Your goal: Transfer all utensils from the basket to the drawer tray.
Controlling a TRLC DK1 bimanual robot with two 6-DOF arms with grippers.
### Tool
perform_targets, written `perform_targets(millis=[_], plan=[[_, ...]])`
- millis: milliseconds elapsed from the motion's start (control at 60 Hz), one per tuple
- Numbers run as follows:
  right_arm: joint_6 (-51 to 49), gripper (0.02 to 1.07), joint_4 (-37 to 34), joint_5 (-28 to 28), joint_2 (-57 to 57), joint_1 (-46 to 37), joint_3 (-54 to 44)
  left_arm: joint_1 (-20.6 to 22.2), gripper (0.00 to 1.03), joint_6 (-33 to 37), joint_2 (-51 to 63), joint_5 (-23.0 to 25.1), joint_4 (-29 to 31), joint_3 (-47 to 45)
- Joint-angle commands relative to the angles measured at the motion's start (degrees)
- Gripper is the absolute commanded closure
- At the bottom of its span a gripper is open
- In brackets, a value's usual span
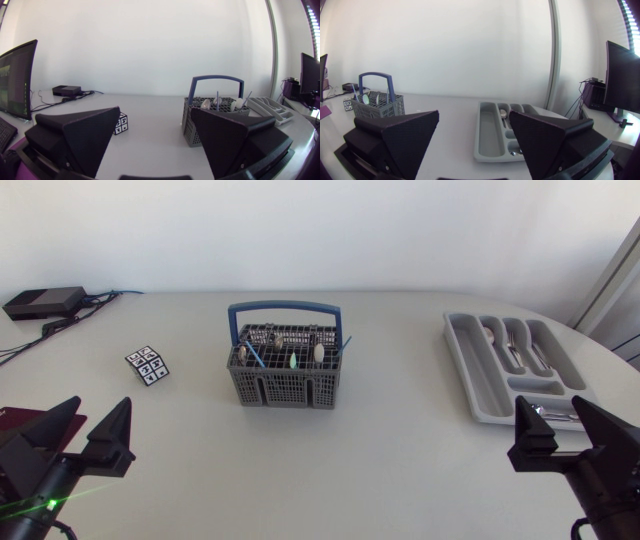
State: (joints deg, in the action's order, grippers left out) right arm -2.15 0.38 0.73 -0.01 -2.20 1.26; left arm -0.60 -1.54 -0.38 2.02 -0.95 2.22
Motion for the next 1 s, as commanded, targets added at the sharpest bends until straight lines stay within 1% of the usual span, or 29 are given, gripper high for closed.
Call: perform_targets(millis=[0,83,267,550,633,733,933,983], plan=[[-0.4,0.06,0.0,0.4,-0.3,0.4,-1.4,0.3,0.05,-1.2,-0.4,-0.7,0.9,-2.2],[-0.5,0.06,0.0,0.4,-0.3,0.5,-1.4,1.0,0.05,-1.2,-0.4,-2.3,1.4,-2.1],[-0.7,0.06,0.2,0.5,-0.4,0.5,-1.4,1.0,0.05,-1.1,-0.4,-2.5,1.2,-1.6],[-0.7,0.06,1.3,0.8,-0.3,1.4,-1.2,1.0,0.05,-1.1,0.6,-2.5,0.8,2.2],[-0.8,0.06,1.6,1.4,-0.2,2.5,-0.8,1.2,0.05,-1.2,3.9,-2.5,0.0,4.1],[-1.2,0.06,3.0,1.7,1.2,3.3,-0.5,2.6,0.05,-1.4,9.8,-2.5,-1.6,6.3],[-1.4,0.06,6.4,1.6,8.7,4.1,2.3,4.3,0.05,-4.3,21.0,-2.6,-2.5,12.0],[-1.4,0.06,7.1,1.7,10.7,4.6,2.9,5.4,0.05,-4.5,24.7,-2.7,-2.3,13.8]])
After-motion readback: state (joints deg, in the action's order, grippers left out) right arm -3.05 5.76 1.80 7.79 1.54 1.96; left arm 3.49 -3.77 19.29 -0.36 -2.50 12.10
